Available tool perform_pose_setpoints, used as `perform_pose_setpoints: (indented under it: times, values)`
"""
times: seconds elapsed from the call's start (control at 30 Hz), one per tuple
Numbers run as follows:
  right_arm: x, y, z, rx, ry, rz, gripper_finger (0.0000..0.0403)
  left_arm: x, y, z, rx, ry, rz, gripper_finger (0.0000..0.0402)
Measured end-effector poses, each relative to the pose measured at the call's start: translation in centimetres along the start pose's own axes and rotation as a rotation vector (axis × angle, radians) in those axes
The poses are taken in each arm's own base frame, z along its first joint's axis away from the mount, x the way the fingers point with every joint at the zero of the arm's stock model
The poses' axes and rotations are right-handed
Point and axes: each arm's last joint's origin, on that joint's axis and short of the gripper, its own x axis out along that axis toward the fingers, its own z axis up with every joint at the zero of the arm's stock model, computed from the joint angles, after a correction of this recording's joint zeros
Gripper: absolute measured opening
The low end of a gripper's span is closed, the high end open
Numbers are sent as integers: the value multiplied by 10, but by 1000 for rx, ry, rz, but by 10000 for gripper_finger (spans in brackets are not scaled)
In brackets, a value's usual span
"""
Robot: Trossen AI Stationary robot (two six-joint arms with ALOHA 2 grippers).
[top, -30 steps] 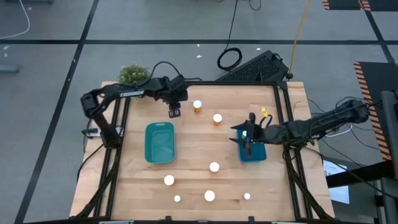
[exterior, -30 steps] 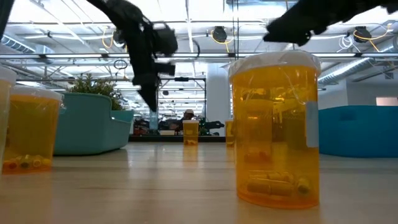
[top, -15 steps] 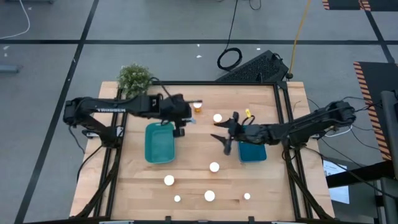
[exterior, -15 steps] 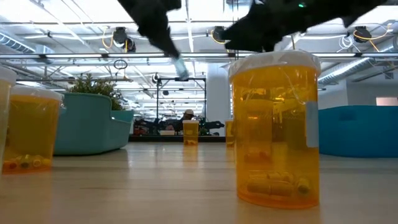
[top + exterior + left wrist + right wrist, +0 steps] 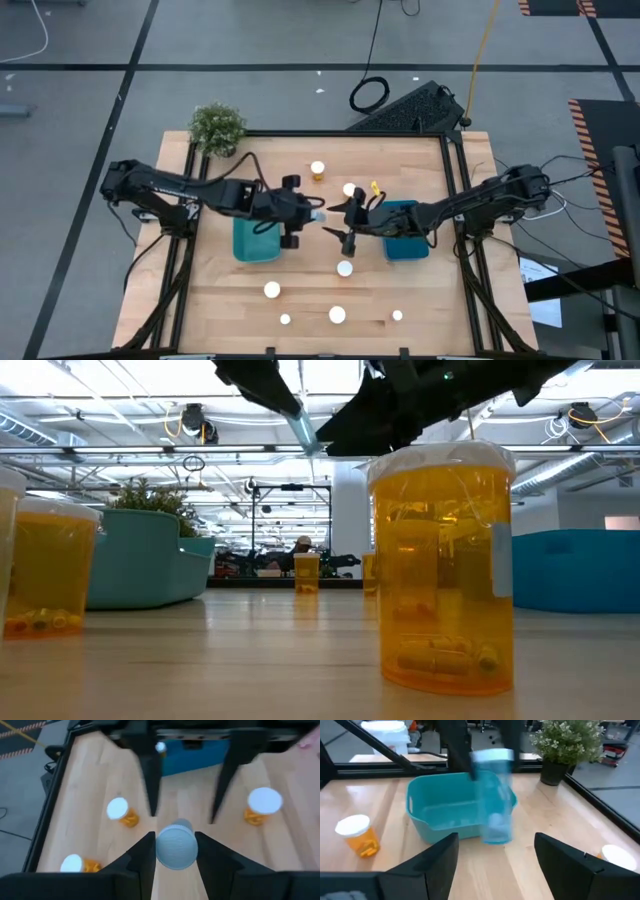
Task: Pick and place medicine bottles into bin by pill shape (circle, oval)
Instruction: Put the blue tablet bottle into the blue bin
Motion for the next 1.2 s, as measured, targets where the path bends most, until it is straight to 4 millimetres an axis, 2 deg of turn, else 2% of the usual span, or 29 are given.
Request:
perform_pose_setpoints:
  times: [0.17, 0.3, 0.83, 1.03, 1.2]
  values:
    - [0, 0, 2, -14, -17, 2, 228, -2, -7, 1, 20, -9, 8, 131]
    - [1, 0, 3, -10, -15, 68, 200, -2, -6, 5, 17, -43, 14, 131]
    - [1, -2, 3, -34, -14, 67, 92, -2, -6, 8, 24, -76, 7, 132]
    - [1, -2, 2, -37, -14, 70, 102, -2, -8, 8, 24, -79, -9, 136]
    - [1, -1, 2, -47, -6, 72, 104, -2, -9, 8, 13, -81, -21, 180]
